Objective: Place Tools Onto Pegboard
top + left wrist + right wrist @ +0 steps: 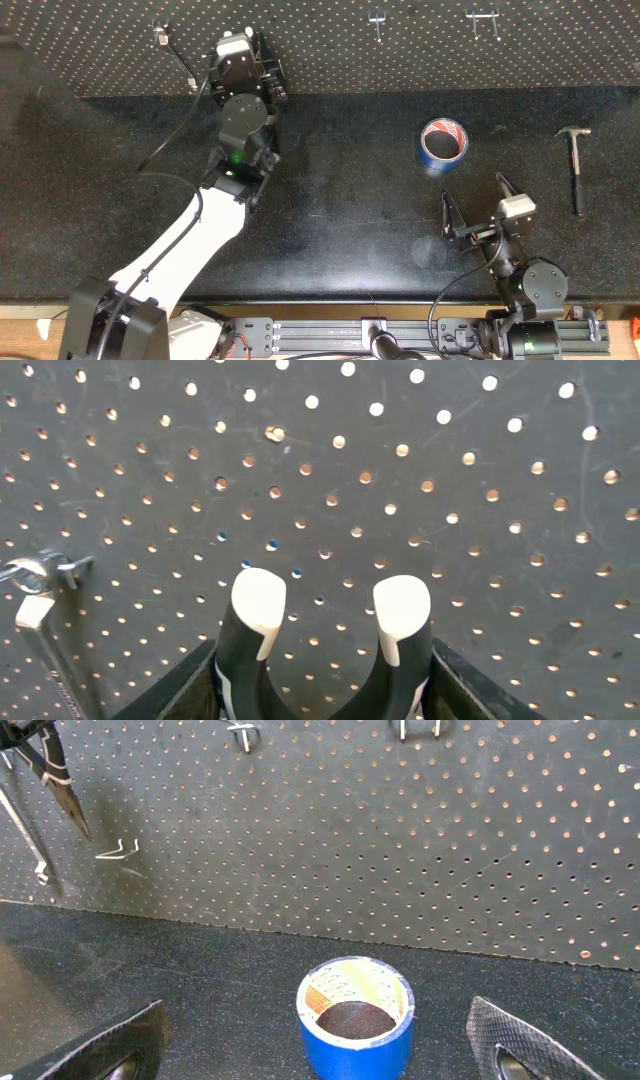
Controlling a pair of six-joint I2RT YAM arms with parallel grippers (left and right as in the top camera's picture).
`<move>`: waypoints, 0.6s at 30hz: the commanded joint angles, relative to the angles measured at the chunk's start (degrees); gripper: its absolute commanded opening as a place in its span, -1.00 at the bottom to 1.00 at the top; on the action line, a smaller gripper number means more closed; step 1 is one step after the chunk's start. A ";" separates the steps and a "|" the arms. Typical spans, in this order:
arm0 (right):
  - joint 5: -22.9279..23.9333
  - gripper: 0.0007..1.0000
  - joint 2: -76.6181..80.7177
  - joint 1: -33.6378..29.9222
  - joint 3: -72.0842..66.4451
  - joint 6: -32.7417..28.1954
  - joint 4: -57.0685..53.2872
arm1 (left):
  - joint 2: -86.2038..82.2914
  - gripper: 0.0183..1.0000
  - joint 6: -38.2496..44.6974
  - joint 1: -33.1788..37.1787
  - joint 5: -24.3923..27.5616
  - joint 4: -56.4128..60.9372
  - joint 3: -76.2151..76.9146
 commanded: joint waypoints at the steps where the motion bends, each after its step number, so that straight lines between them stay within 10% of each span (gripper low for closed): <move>1: 0.09 0.95 -0.37 0.39 -0.15 0.63 -0.33 | 1.79 -0.98 -1.03 0.13 1.49 1.11 0.66; 18: 0.09 0.95 -0.37 0.39 -0.15 0.63 -0.33 | 7.82 -0.98 -1.03 0.11 5.07 7.91 0.66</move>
